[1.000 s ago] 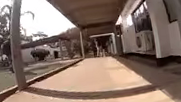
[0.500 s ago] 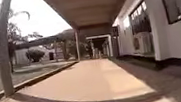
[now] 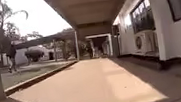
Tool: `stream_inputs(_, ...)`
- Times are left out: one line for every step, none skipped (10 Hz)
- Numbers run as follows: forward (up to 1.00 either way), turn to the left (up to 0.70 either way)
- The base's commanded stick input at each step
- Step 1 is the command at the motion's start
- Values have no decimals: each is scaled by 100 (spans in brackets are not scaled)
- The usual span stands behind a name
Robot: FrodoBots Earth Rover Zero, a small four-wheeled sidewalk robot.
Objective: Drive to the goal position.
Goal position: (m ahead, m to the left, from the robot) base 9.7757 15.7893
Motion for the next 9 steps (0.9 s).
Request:
stream_inputs(50,0)
stream_inputs(50,0)
stream_inputs(50,0)
stream_inputs(50,0)
stream_inputs(50,0)
stream_inputs(50,0)
stream_inputs(50,0)
stream_inputs(50,0)
stream_inputs(50,0)
